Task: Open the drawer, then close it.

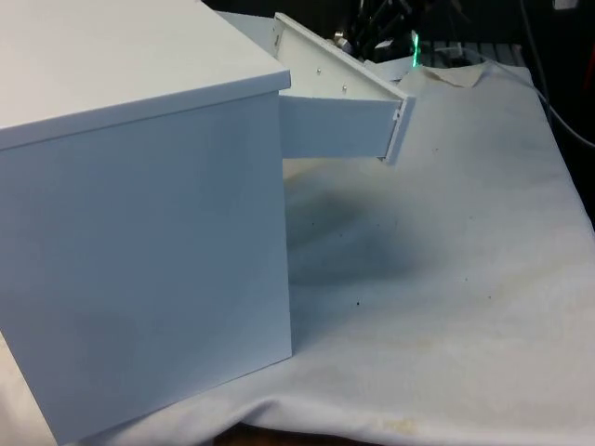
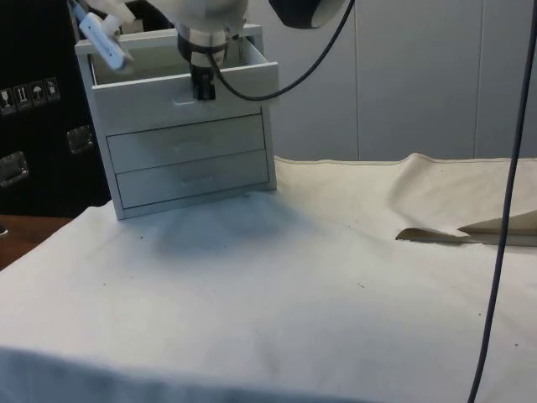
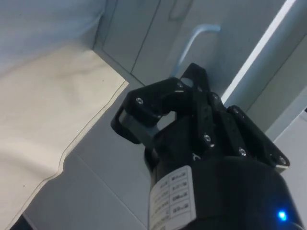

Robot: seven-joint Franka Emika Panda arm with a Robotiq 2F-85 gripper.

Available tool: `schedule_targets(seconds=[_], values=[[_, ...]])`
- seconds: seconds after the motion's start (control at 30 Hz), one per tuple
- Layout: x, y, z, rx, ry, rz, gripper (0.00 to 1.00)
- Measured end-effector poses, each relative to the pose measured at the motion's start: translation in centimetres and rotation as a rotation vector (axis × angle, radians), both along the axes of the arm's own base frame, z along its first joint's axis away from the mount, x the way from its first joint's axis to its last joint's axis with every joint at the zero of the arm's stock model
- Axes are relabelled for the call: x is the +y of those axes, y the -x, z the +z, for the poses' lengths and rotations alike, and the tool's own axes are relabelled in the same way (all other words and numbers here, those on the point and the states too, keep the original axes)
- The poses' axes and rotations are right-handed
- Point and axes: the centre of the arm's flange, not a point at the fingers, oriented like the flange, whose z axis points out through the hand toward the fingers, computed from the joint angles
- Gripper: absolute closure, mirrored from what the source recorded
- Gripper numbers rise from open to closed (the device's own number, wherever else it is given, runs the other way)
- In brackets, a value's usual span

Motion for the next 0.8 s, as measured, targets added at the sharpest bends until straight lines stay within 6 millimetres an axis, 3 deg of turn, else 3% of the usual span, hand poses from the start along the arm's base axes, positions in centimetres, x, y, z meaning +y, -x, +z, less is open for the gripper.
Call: schedule_targets(seconds=[0.8], values=[[-3.7,-2.1,4.3,-0.033,-0.066,-0.029,1.0]])
